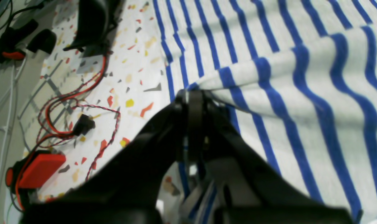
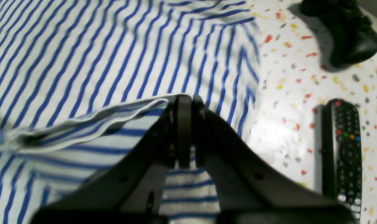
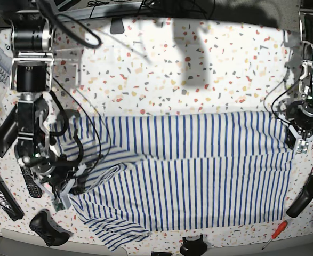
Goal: Layout the t-shirt on the table in an organized manner, then fold the t-shirt properly
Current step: 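Lift the collar edge and fold it over toward the hem with both grippers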
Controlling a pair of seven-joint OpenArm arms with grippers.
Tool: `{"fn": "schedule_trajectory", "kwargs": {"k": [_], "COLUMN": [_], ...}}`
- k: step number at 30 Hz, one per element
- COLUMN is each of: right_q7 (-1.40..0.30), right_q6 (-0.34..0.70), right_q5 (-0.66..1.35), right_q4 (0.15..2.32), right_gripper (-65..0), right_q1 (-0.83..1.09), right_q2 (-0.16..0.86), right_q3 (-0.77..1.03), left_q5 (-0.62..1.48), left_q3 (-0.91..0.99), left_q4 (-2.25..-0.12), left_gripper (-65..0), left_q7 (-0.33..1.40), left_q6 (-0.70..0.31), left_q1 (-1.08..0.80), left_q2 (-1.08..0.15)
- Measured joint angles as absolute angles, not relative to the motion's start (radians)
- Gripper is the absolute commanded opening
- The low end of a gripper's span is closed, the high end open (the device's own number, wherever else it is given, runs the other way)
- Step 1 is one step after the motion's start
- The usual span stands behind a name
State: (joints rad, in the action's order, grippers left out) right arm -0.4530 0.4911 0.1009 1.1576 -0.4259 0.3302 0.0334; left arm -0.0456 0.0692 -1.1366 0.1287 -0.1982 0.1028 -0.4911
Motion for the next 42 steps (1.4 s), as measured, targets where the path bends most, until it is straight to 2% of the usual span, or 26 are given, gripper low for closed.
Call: {"fn": "schedule_trajectory", "kwargs": {"k": [5,17,27,30,37,42], "right_q7": [-0.454,-0.409,-0.350,-0.348,-0.326,-0.252], "right_q6": [0.492,0.492,0.492,0.438,0.436,0.407], "right_q5": [0.097,0.097,-0.031,-0.032,-0.033,-0.034], "right_q4": [1.058,1.053,1.053,1.053,1.041,0.906], "right_gripper": [-65.0,-65.0,-65.0,-65.0,-65.0,-65.0], "right_q1": [-0.488,-0.505,-0.507,-0.508,-0.508,-0.538], "right_q2": [0.330,0.326,0.244,0.252,0.249,0.250], "right_q3": [0.033,0.033,0.033,0.034,0.035,0.035], "left_q5": [-0.025,-0.030,-0.029,-0.029,-0.030,-0.030], "left_q3": [0.069,0.069,0.069,0.069,0.069,0.069], "left_q4": [-1.121,-1.084,-0.987,-0.929,-0.916,-0.916], "left_gripper": [-65.0,-65.0,-65.0,-65.0,-65.0,-65.0], "left_q7": [0.128,0.046,0.001,-0.001,-0.056,-0.052], "left_q6": [-0.200,-0.202,-0.207,-0.210,-0.210,-0.210], "left_q1": [0.120,0.133,0.144,0.163,0.200,0.202], "left_q2": [-0.491,-0.491,-0.491,-0.490,-0.490,-0.490]}}
